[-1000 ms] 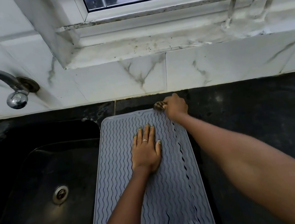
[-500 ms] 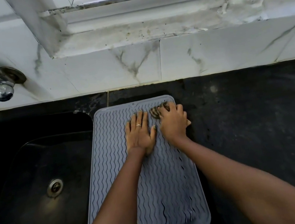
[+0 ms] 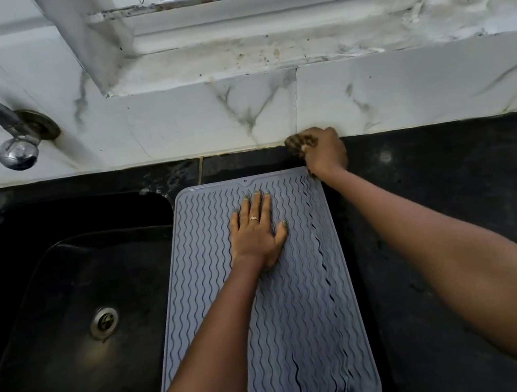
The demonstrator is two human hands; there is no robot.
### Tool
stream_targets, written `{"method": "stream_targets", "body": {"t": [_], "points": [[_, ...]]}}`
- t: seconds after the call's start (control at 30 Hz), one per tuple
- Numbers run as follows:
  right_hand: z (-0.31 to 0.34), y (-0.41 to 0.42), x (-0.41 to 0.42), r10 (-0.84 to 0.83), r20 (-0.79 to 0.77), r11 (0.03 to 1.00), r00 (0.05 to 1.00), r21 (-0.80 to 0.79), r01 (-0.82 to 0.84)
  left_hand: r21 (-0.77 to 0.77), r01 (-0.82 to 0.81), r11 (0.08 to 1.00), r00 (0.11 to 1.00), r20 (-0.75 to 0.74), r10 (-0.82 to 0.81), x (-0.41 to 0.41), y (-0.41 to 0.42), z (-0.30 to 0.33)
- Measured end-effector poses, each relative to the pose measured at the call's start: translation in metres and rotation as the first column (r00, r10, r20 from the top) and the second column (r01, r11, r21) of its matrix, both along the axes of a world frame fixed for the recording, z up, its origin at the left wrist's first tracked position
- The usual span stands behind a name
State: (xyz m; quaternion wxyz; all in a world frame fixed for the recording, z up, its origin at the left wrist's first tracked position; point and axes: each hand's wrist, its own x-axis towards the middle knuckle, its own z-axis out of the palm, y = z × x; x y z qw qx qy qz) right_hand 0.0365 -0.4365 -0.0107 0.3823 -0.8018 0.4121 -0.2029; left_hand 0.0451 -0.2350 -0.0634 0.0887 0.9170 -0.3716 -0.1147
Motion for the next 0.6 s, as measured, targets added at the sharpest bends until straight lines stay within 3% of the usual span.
{"method": "stream_targets", "body": {"t": [0.07,0.13,0.2,0.37,0.47,0.6], "points": [[-0.005,0.019,0.002,0.227,-0.083,0.969,0.97,-0.084,-0.234,0.011,-0.008,1.0,1.0,-0.012,0.008,-0.001,-0.001,0.001],[-0.006,0.04,0.007,0.469,-0.313,0.81,0.826,-0.22,-0.544,0.033,-0.013,0.999,1.0,-0.02,0.014,-0.001,-0.002,0.002],[-0.004,0.049,0.01,0.492,-0.53,0.638,0.691,-0.321,-0.7,0.048,-0.014,0.999,0.999,-0.03,0.016,0.001,-0.002,0.003],[0.01,0.003,-0.007,0.369,-0.722,0.479,0.585,-0.392,-0.786,0.022,-0.006,1.0,0.999,-0.048,0.007,0.002,-0.001,0.003],[0.015,-0.03,-0.031,0.331,-0.742,0.548,0.583,-0.352,-0.759,0.02,-0.008,1.0,0.999,-0.047,0.009,0.003,-0.001,0.003],[0.024,-0.037,-0.04,0.288,-0.737,0.468,0.611,-0.449,-0.761,0.033,-0.012,0.999,0.999,-0.045,0.014,0.001,-0.002,0.003]]}}
